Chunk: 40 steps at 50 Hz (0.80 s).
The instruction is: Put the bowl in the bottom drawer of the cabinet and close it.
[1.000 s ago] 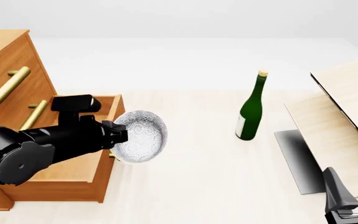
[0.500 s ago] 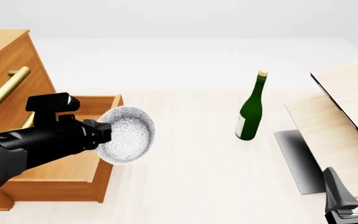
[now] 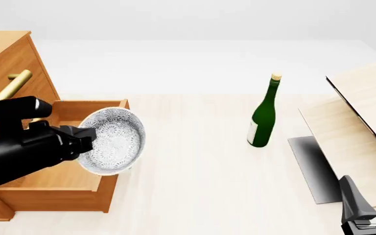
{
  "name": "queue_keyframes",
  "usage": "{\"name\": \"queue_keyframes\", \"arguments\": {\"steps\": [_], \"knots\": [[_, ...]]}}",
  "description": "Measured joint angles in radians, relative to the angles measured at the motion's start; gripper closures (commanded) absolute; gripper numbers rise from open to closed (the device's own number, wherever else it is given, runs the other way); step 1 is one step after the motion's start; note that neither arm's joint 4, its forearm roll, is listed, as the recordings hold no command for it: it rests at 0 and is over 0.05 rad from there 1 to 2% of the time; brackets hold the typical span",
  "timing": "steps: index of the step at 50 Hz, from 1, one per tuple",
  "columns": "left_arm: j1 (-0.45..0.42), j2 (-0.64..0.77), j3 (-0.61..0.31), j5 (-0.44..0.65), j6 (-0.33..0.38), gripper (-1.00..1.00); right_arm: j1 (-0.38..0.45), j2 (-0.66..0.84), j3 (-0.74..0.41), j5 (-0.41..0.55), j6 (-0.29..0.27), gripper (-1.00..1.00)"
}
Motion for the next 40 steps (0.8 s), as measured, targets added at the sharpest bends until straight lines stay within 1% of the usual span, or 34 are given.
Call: {"name": "queue_keyframes", "arguments": {"steps": [17,40], "knots": [[0.056,-0.09,0.002,0.062,-0.001,1.0,0.0,0.0,0.0,0.0,0.0,-1.0],[0.166,-0.122,0.021,0.07,-0.006,1.0,0.0,0.0,0.0,0.0,0.0,-1.0]]}}
